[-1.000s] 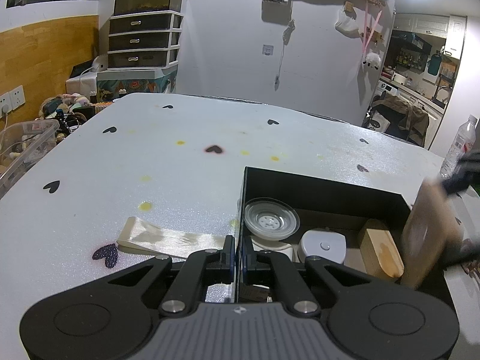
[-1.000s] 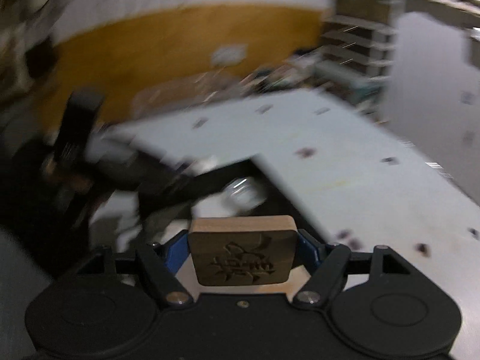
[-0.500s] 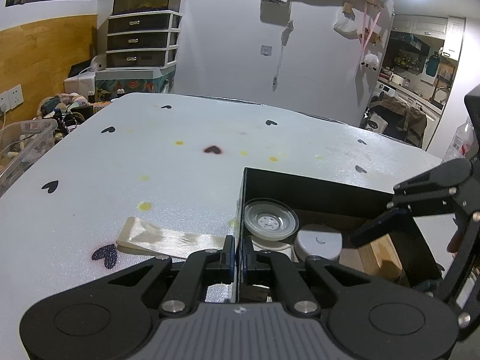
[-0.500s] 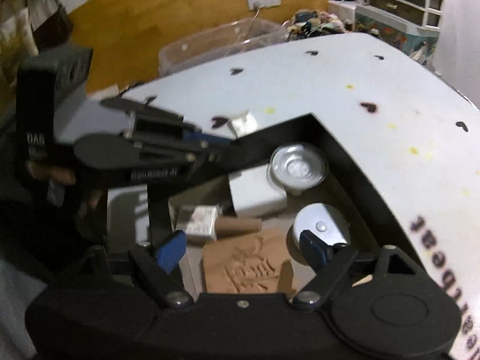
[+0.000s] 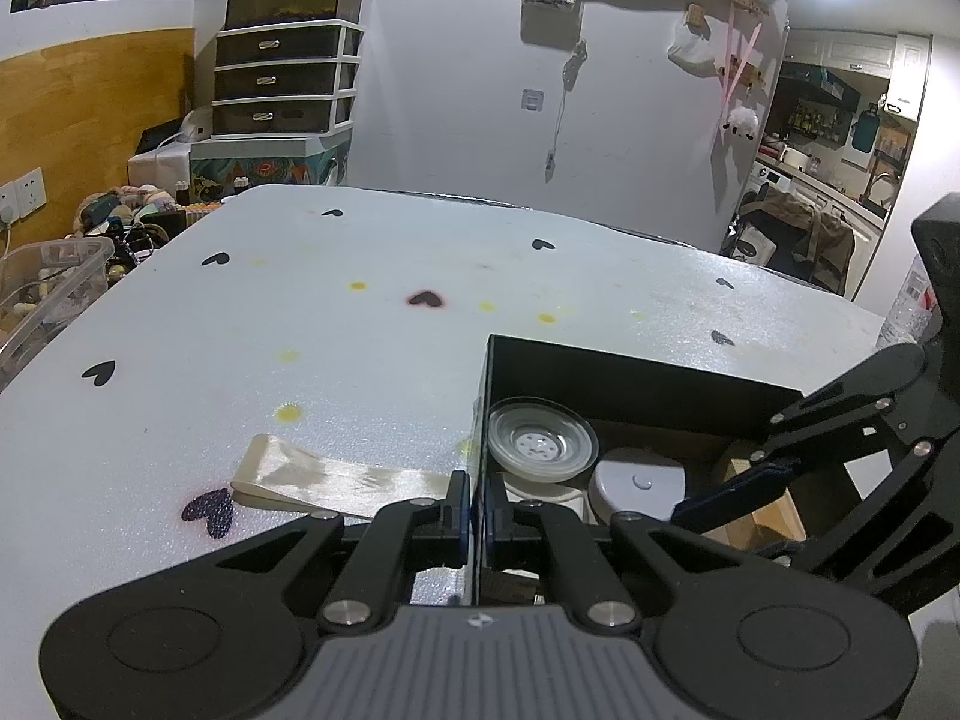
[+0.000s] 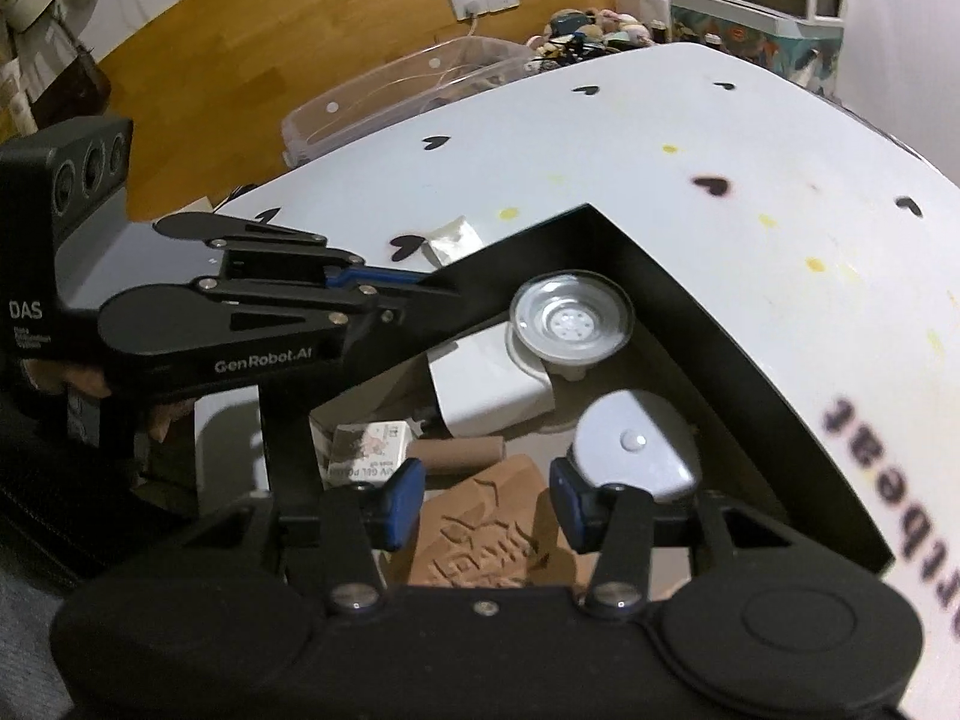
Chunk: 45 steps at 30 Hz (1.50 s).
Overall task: Organize rigid objects
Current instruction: 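Carry the wooden coaster into the box and lay it flat, then grasp the grey plastic compartment tray with the right gripper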
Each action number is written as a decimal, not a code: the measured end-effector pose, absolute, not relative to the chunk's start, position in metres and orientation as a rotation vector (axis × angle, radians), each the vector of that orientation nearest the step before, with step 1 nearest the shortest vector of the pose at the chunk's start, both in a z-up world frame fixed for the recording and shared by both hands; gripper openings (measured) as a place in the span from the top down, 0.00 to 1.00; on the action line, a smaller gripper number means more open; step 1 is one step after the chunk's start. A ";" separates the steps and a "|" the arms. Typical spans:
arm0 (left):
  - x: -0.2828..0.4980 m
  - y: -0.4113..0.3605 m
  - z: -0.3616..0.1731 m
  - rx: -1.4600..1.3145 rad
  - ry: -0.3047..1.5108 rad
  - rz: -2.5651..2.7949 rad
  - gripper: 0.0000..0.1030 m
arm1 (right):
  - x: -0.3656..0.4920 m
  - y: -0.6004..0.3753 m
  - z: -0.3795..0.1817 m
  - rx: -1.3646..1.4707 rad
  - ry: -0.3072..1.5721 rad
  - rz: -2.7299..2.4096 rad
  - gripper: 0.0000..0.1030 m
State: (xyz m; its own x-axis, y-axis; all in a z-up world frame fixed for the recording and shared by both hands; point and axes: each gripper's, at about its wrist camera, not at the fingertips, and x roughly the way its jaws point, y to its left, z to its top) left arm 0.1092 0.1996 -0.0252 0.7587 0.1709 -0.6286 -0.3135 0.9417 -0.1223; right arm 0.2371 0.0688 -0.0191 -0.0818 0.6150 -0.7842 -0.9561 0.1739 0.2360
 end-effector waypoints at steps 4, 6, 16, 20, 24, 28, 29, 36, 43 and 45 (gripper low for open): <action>0.109 0.199 -0.025 -0.228 0.659 0.266 0.96 | 0.242 0.066 -0.029 -0.454 0.988 1.330 0.53; 0.109 0.199 -0.025 -0.229 0.659 0.267 0.96 | 0.240 0.065 -0.032 -0.453 0.997 1.329 0.52; 0.110 0.201 -0.027 -0.228 0.660 0.267 0.96 | 0.235 0.050 -0.021 -0.346 0.993 1.342 0.51; 0.111 0.201 -0.027 -0.228 0.660 0.268 0.96 | 0.238 0.031 -0.007 -0.289 0.950 1.300 0.40; 0.111 0.202 -0.028 -0.230 0.660 0.269 0.96 | 0.237 0.008 0.006 -0.249 0.884 1.245 0.14; 0.111 0.202 -0.027 -0.229 0.660 0.268 0.96 | 0.232 -0.017 0.014 -0.217 0.809 1.152 0.00; 0.111 0.201 -0.028 -0.229 0.660 0.269 0.96 | 0.231 -0.024 0.015 -0.206 0.789 1.116 0.00; 0.111 0.203 -0.027 -0.231 0.659 0.270 0.96 | 0.227 -0.072 0.010 -0.108 0.724 0.934 0.00; 0.110 0.204 -0.027 -0.231 0.659 0.273 0.96 | 0.226 -0.130 -0.004 0.032 0.688 0.664 0.00; 0.110 0.204 -0.027 -0.232 0.659 0.273 0.96 | 0.226 -0.146 -0.009 0.051 0.675 0.577 0.00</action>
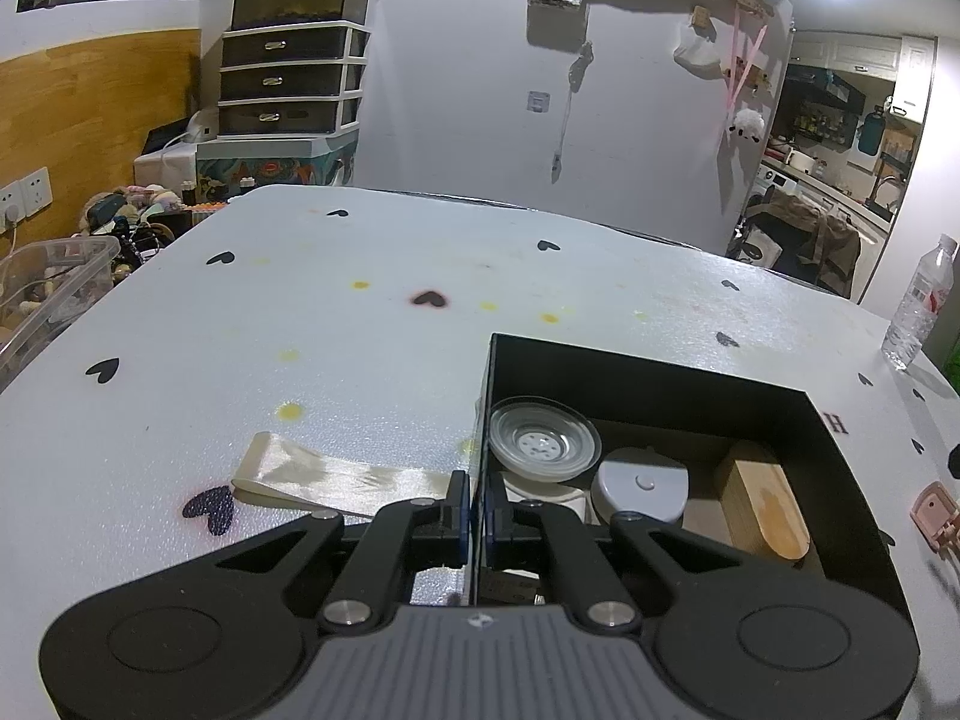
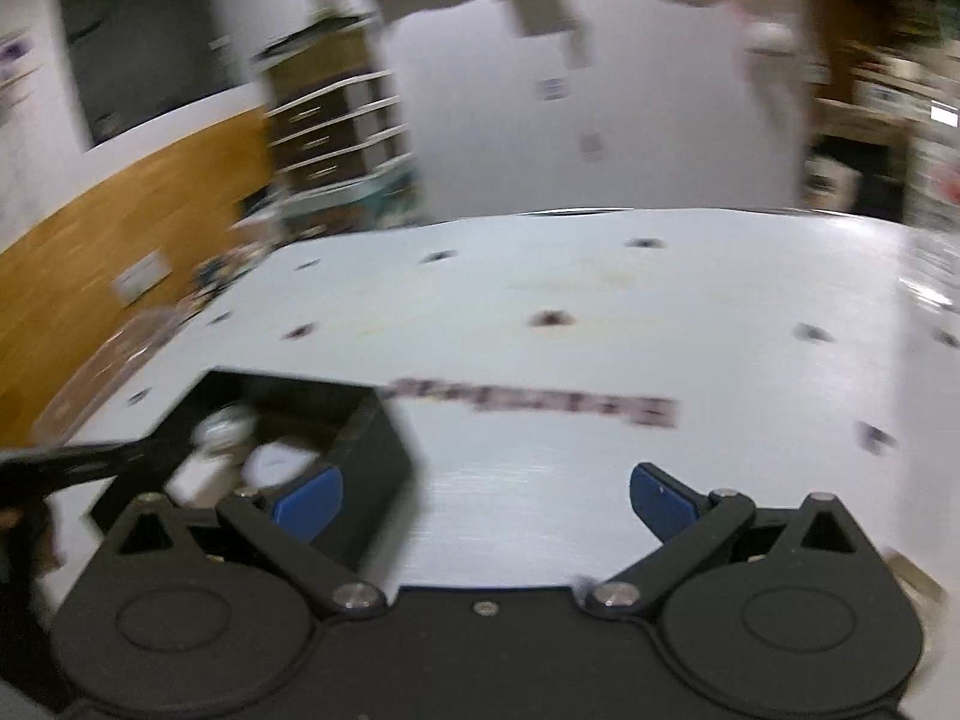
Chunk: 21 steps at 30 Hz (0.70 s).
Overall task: Organize rigid objects
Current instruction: 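Grasp the grey plastic compartment tray with the right gripper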
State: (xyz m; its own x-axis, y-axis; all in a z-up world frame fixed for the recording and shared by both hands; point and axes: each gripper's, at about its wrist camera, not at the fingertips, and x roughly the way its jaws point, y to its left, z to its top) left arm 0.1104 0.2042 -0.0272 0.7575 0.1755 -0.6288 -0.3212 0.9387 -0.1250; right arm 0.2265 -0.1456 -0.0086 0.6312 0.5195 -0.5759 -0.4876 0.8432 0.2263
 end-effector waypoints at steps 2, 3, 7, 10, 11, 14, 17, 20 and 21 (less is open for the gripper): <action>0.111 0.204 -0.027 -0.233 0.660 0.273 0.96 | 0.226 -0.162 -0.016 0.070 0.669 0.491 0.00; 0.111 0.204 -0.027 -0.232 0.660 0.274 0.96 | 0.228 -0.172 -0.019 0.085 0.675 0.440 0.00; 0.111 0.204 -0.027 -0.232 0.661 0.275 0.96 | 0.236 -0.207 -0.031 0.148 0.699 0.241 0.00; 0.111 0.205 -0.028 -0.230 0.662 0.277 0.96 | 0.239 -0.225 -0.040 0.162 0.722 0.120 0.00; 0.111 0.205 -0.028 -0.229 0.662 0.277 0.96 | 0.241 -0.230 -0.043 0.171 0.737 0.082 0.00; 0.111 0.204 -0.028 -0.229 0.662 0.277 0.96 | 0.250 -0.244 -0.053 0.202 0.791 -0.012 0.00; 0.112 0.204 -0.028 -0.230 0.663 0.277 0.96 | 0.255 -0.253 -0.063 0.199 0.820 -0.054 0.01; 0.111 0.204 -0.028 -0.230 0.663 0.278 0.96 | 0.260 -0.254 -0.068 0.172 0.825 -0.051 0.13; 0.112 0.204 -0.028 -0.230 0.663 0.278 0.96 | 0.259 -0.255 -0.068 0.163 0.827 -0.045 0.18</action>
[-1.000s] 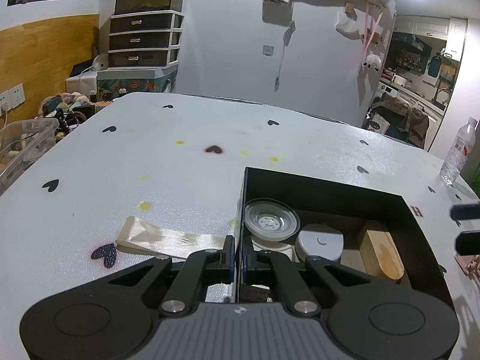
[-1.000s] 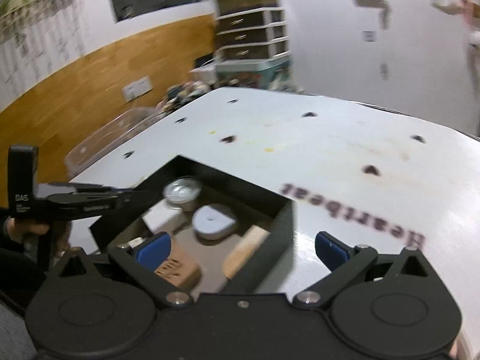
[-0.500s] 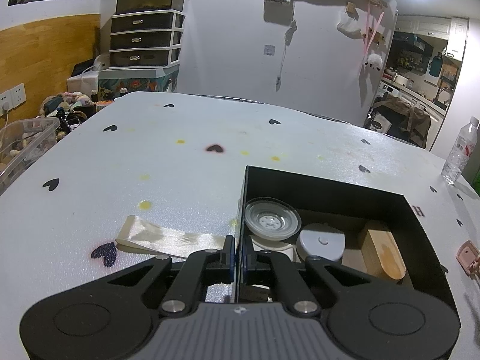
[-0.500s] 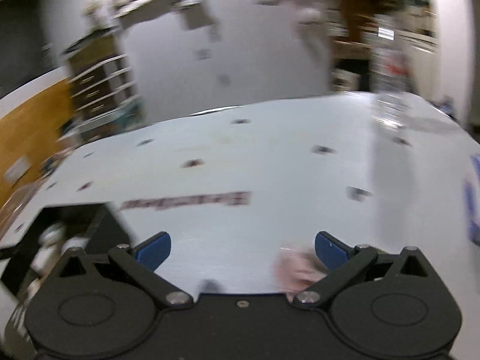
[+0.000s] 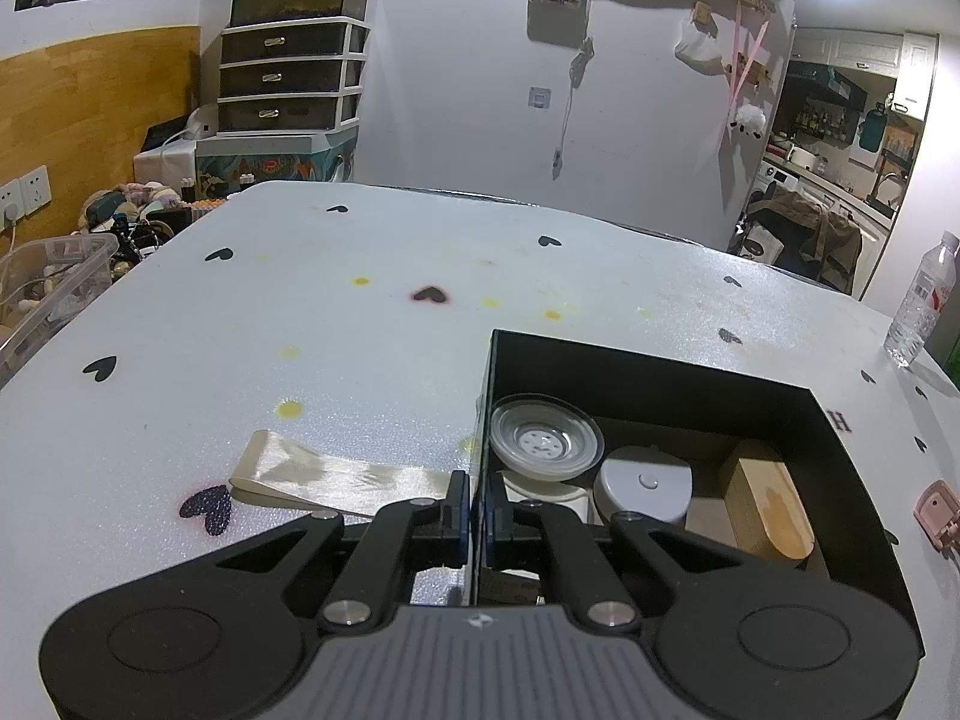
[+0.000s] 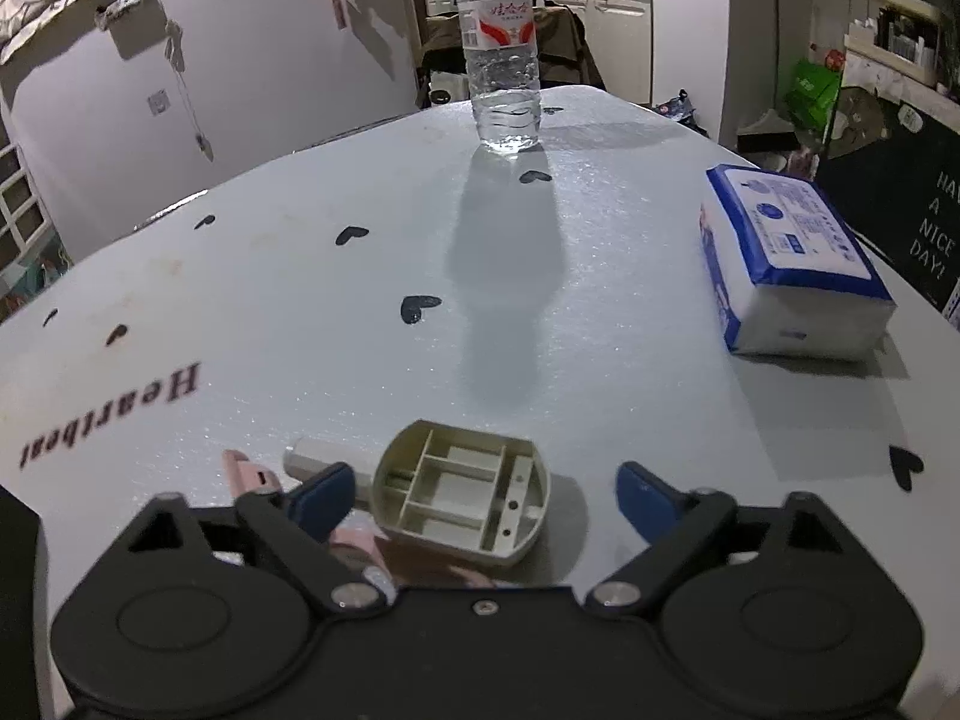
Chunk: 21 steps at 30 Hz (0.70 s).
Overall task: Organize rigid objects
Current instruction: 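Grasp the grey plastic compartment tray with the right gripper, then lower the grey tray into the box and open the right gripper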
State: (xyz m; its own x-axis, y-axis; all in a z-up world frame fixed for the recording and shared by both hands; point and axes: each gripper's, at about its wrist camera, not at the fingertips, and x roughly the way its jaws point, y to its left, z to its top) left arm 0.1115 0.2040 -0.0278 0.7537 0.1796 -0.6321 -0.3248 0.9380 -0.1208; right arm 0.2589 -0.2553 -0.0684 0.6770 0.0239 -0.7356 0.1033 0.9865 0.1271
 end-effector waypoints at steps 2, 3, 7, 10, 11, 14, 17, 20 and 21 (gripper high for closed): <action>0.111 0.204 -0.028 -0.230 0.663 0.278 0.96 | 0.263 -0.253 -0.069 0.144 0.836 -0.029 0.21; 0.111 0.204 -0.028 -0.230 0.663 0.278 0.96 | 0.264 -0.252 -0.071 0.129 0.847 -0.020 0.24; 0.112 0.204 -0.028 -0.229 0.663 0.277 0.96 | 0.264 -0.245 -0.071 0.092 0.860 0.002 0.33; 0.112 0.204 -0.030 -0.228 0.664 0.277 0.96 | 0.265 -0.247 -0.069 0.099 0.853 0.004 0.36; 0.112 0.204 -0.030 -0.228 0.665 0.277 0.96 | 0.265 -0.248 -0.069 0.104 0.849 0.003 0.36; 0.112 0.204 -0.030 -0.227 0.665 0.276 0.96 | 0.266 -0.249 -0.062 0.114 0.821 0.010 0.36; 0.113 0.204 -0.032 -0.223 0.667 0.276 0.96 | 0.266 -0.243 -0.047 0.110 0.770 0.070 0.36; 0.115 0.204 -0.035 -0.220 0.670 0.277 0.96 | 0.267 -0.229 -0.026 0.081 0.707 0.180 0.36; 0.115 0.203 -0.034 -0.220 0.670 0.277 0.96 | 0.267 -0.222 -0.020 0.070 0.690 0.228 0.36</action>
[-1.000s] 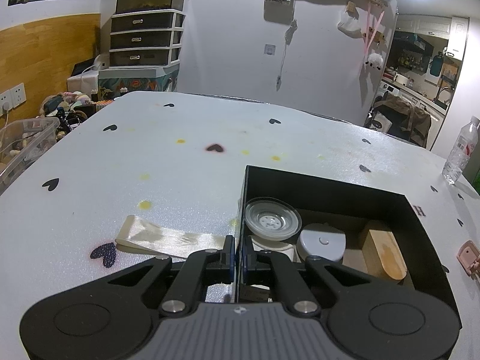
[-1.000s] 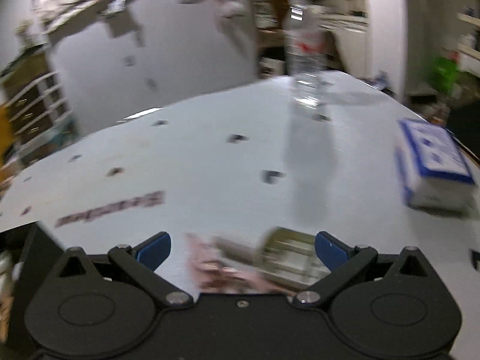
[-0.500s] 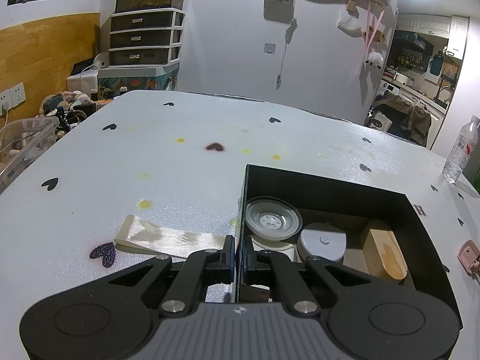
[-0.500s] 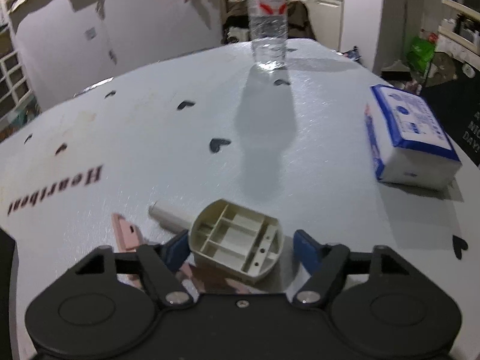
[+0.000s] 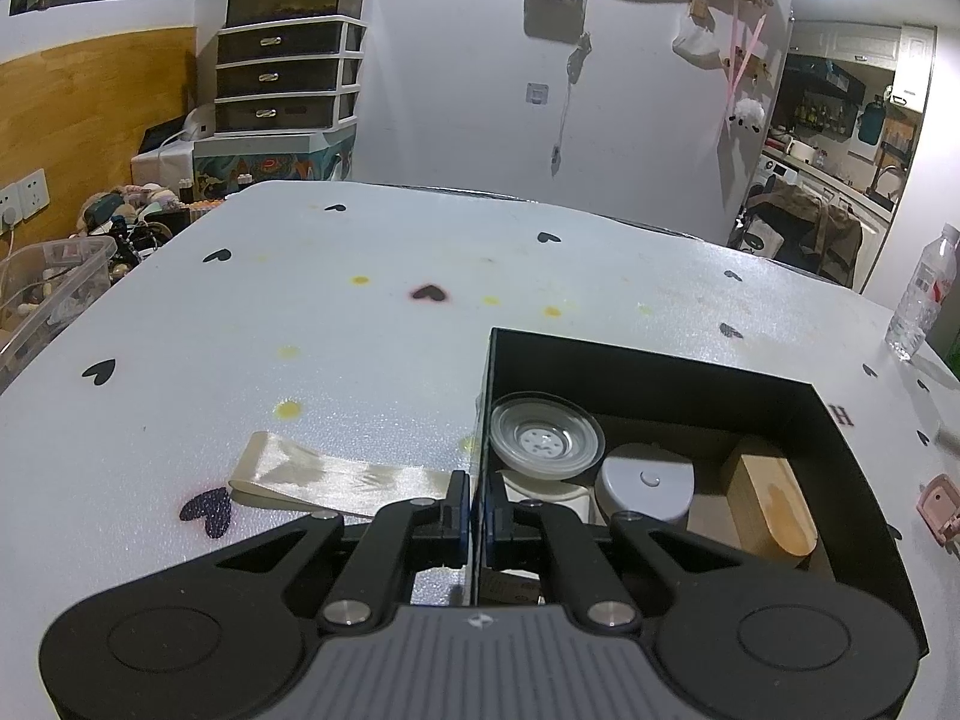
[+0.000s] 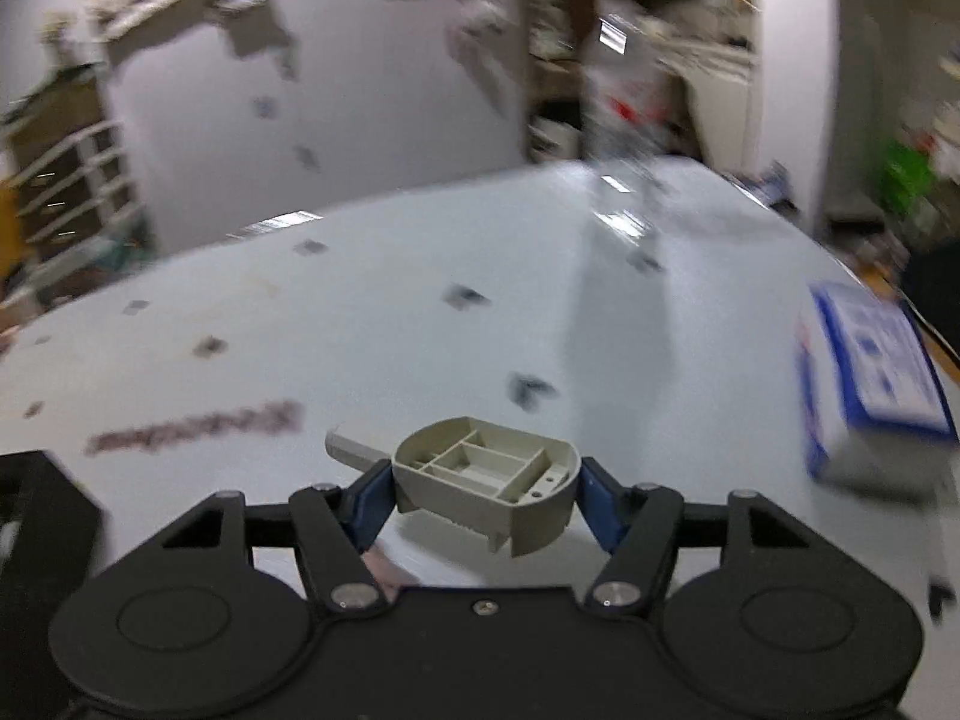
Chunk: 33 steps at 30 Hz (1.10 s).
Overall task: Organize rigid objects
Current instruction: 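Lower the grey tray into the box and open the right gripper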
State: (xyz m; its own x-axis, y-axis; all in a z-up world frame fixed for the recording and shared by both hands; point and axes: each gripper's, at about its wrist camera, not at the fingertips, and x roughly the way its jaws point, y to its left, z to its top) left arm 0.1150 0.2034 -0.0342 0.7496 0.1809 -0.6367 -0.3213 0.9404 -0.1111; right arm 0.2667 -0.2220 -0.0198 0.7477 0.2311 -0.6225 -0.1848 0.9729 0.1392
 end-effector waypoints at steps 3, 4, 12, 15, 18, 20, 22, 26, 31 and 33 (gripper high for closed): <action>0.115 0.203 -0.034 -0.220 0.670 0.277 0.96 | 0.266 -0.196 -0.002 0.005 0.648 0.405 0.36; 0.115 0.203 -0.034 -0.220 0.670 0.277 0.96 | 0.266 -0.185 0.002 -0.025 0.640 0.474 0.36; 0.115 0.203 -0.035 -0.218 0.672 0.276 0.96 | 0.253 -0.100 0.030 -0.299 0.585 0.943 0.36; 0.115 0.203 -0.035 -0.219 0.671 0.276 0.96 | 0.246 -0.072 0.038 -0.427 0.574 1.108 0.36; 0.114 0.203 -0.035 -0.224 0.669 0.277 0.96 | 0.236 -0.045 0.039 -0.580 0.571 1.256 0.36; 0.114 0.203 -0.035 -0.224 0.668 0.276 0.96 | 0.229 -0.031 0.036 -0.687 0.570 1.344 0.36; 0.114 0.202 -0.035 -0.223 0.669 0.276 0.96 | 0.225 -0.019 0.033 -0.780 0.579 1.427 0.36; 0.115 0.203 -0.034 -0.228 0.668 0.272 0.96 | 0.214 -0.001 0.025 -0.941 0.600 1.547 0.36; 0.114 0.205 -0.034 -0.235 0.665 0.268 0.96 | 0.207 0.018 0.013 -1.112 0.612 1.594 0.37; 0.113 0.205 -0.034 -0.236 0.666 0.268 0.95 | 0.208 0.026 0.009 -1.113 0.599 1.575 0.27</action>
State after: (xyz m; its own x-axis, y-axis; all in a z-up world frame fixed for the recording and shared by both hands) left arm 0.1133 0.2052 -0.0345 0.7544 0.1683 -0.6345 -0.3179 0.9394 -0.1288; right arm 0.2082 0.0256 0.0090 0.0015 0.4685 -0.8835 -0.9372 -0.3074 -0.1647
